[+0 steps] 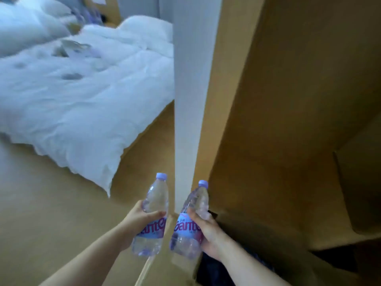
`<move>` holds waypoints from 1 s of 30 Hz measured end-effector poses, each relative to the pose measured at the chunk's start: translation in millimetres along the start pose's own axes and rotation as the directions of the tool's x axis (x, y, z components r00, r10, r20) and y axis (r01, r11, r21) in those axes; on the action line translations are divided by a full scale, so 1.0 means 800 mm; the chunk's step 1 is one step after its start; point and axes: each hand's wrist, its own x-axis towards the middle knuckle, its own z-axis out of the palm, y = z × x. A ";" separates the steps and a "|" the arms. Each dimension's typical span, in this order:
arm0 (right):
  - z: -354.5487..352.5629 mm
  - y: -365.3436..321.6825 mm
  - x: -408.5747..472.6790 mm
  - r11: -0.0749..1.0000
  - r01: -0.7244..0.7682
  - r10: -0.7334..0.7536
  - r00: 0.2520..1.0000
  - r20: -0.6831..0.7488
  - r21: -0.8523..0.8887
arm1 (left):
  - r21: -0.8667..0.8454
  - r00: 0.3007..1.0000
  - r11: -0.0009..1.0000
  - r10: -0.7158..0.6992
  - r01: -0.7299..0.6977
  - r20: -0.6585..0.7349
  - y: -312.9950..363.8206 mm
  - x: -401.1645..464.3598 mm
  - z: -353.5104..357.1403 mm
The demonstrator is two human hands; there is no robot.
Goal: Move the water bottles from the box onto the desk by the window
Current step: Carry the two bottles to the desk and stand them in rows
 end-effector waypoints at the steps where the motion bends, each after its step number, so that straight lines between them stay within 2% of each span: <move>1: 0.033 -0.010 0.001 0.999 0.006 -0.004 0.999 0.037 -0.046 | -0.023 0.999 1.000 0.017 -0.018 -0.049 0.008 -0.013 -0.029; 6: 0.218 -0.031 0.021 0.968 0.120 -0.096 0.989 0.117 -0.221 | -0.080 0.942 0.990 0.082 -0.114 -0.324 0.034 -0.075 -0.192; 10: 0.379 -0.026 0.035 0.872 0.263 -0.260 0.963 0.065 -0.412 | -0.024 0.831 0.994 0.075 -0.105 -0.552 0.034 -0.124 -0.340; 12: 0.453 -0.021 0.038 0.805 0.313 -0.331 0.942 0.057 -0.505 | 0.007 0.781 0.996 0.075 -0.091 -0.620 0.031 -0.149 -0.408; 16: 0.585 -0.017 0.051 0.718 0.386 -0.400 0.910 0.110 -0.579 | 0.027 0.665 0.997 0.070 -0.075 -0.744 0.024 -0.187 -0.526; 24: 0.782 -0.005 0.112 0.541 0.506 -0.426 0.854 0.299 -0.672 | -0.132 0.503 0.984 -0.055 -0.119 -0.863 0.003 -0.209 -0.685; 30: 0.919 -0.009 0.197 0.405 0.588 -0.356 0.807 0.471 -0.700 | -0.206 0.399 0.974 -0.151 -0.097 -0.904 0.007 -0.166 -0.799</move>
